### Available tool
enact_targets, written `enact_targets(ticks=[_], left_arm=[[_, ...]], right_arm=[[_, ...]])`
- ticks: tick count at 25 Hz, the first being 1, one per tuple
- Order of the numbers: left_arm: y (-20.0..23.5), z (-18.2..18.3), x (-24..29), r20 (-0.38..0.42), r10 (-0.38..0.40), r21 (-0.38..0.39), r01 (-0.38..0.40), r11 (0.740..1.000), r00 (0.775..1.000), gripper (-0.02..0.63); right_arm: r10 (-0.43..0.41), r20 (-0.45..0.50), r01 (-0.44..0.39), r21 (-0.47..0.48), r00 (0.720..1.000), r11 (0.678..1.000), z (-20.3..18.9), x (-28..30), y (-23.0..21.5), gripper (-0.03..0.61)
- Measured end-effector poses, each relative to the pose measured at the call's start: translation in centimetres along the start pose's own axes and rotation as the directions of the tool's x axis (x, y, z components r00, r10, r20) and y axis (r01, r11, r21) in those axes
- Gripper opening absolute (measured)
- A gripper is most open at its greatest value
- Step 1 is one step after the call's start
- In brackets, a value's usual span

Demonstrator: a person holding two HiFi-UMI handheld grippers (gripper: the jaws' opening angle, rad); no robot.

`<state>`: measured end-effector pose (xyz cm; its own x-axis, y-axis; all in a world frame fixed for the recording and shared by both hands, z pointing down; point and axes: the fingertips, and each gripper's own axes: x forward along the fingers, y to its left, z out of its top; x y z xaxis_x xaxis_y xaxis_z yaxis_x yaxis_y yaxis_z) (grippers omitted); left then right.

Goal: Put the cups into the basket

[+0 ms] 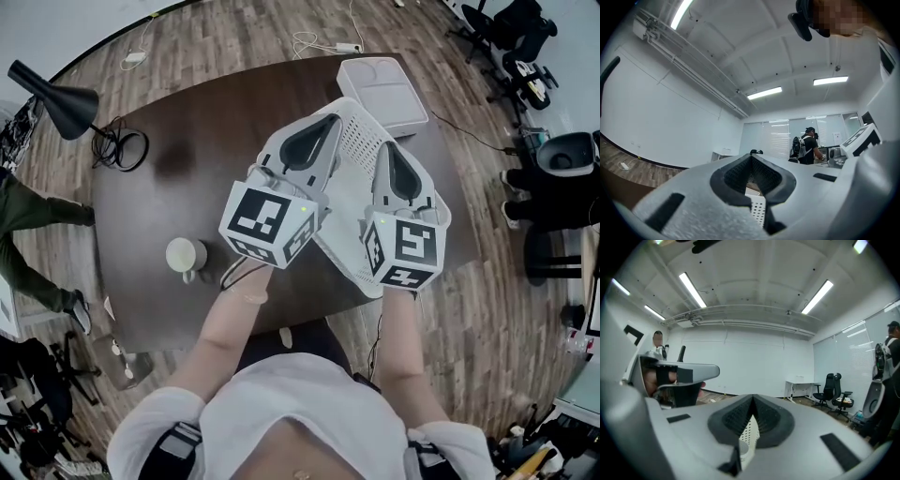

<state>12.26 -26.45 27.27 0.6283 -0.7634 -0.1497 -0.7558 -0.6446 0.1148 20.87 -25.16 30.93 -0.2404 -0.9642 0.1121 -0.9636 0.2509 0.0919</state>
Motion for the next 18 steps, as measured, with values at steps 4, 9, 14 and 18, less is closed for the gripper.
enact_targets(ticks=[4, 9, 14, 18], left_arm=[[0.1, -0.2, -2.7, -0.02, 0.037, -0.002, -0.037, 0.999, 0.999, 0.009], [1.0, -0.4, -7.0, -0.034, 0.116, 0.023, -0.115, 0.993, 0.993, 0.009], [4.3, -0.3, -12.4, -0.046, 0.234, 0.037, -0.232, 0.972, 0.971, 0.009], [6.6, -0.3, -16.5, -0.052, 0.319, 0.04, -0.318, 0.947, 0.946, 0.009]], right_arm=[[0.054, 0.018, -0.054, 0.007, 0.998, 0.998, 0.9, -2.0, 3.3, 0.011], [0.125, 0.04, -0.125, 0.005, 0.991, 0.992, 1.5, -4.0, 7.4, 0.011], [0.232, 0.041, -0.232, 0.008, 0.972, 0.973, 1.0, -3.8, 13.7, 0.011], [0.32, 0.031, -0.321, 0.004, 0.947, 0.947, 0.5, -3.4, 18.4, 0.011]])
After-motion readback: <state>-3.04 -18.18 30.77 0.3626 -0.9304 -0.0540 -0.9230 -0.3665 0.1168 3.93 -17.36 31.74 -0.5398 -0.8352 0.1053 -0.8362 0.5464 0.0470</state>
